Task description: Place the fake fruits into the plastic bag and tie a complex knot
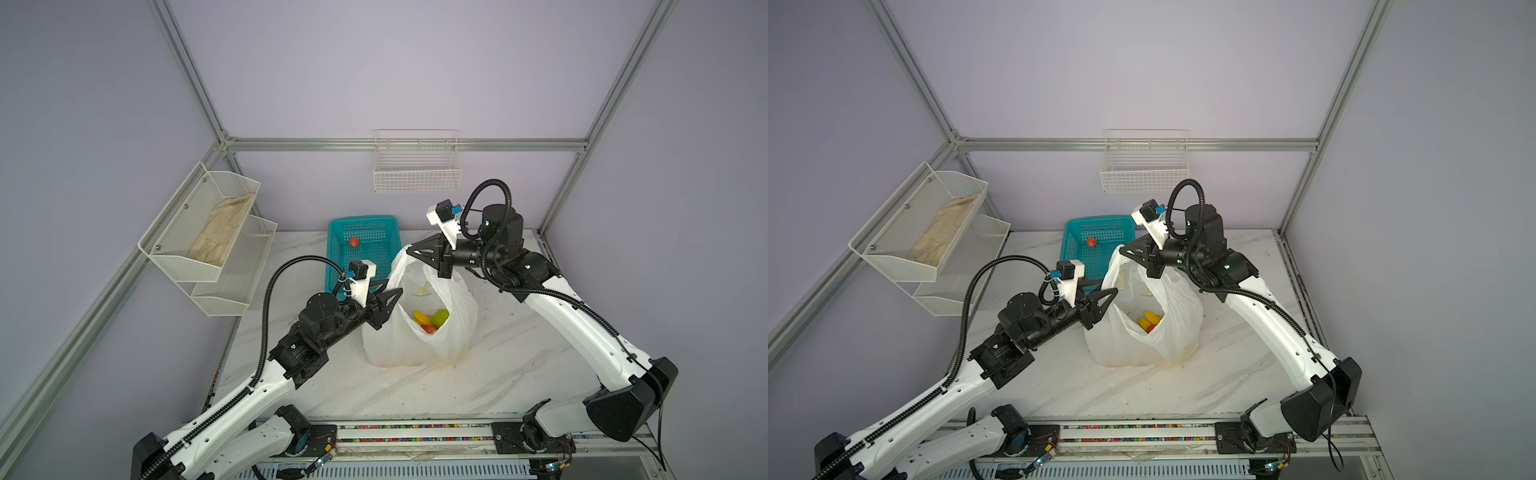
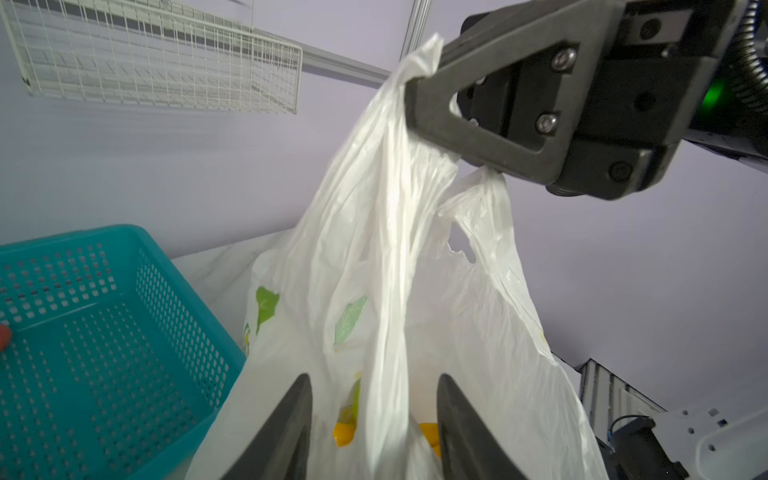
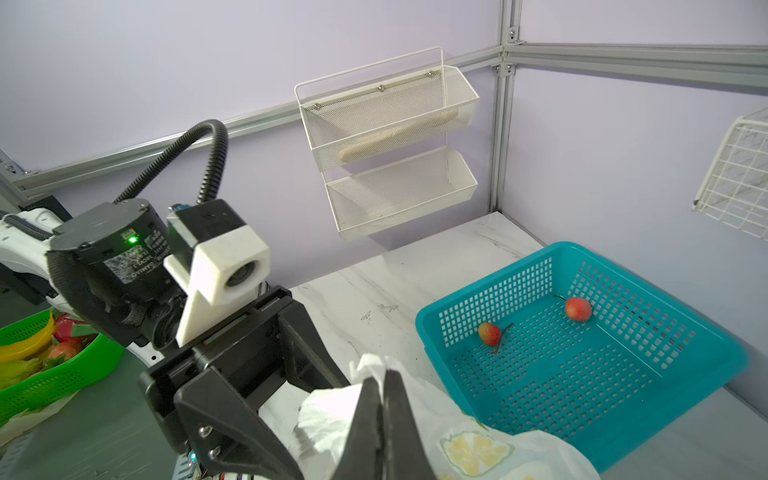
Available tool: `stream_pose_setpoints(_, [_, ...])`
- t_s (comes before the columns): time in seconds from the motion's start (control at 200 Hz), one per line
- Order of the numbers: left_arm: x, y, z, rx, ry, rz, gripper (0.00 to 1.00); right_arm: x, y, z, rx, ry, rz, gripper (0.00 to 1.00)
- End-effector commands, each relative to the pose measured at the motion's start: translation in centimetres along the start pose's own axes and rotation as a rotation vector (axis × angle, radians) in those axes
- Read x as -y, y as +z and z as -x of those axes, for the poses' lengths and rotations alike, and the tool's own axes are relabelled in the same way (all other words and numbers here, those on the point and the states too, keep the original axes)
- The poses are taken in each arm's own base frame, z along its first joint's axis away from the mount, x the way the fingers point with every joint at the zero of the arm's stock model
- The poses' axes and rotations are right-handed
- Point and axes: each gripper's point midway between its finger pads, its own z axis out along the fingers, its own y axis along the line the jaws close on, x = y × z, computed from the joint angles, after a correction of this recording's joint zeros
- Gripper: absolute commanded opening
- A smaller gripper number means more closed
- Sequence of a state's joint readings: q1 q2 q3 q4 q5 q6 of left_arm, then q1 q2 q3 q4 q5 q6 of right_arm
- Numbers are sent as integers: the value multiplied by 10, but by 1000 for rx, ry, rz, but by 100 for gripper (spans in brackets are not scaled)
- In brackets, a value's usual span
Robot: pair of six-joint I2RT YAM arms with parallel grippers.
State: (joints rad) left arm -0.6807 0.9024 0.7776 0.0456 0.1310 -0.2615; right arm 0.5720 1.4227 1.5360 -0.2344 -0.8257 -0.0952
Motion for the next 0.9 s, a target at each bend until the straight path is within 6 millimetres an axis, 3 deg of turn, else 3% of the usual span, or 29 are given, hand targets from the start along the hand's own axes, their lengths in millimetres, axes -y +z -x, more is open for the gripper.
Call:
stream_pose_setpoints(0.0, [4,-12,34,-2,137,21,61,-21,-15,17,29,-62,43,0])
stream_pose_setpoints(0.34, [8,-12,69,-100,379,43,90,-31,-19,16,2,-99,76,0])
stream_pose_setpoints(0.895, [27,8,93,-176,497,-279,96,-60,-32,29,44,-111,180,0])
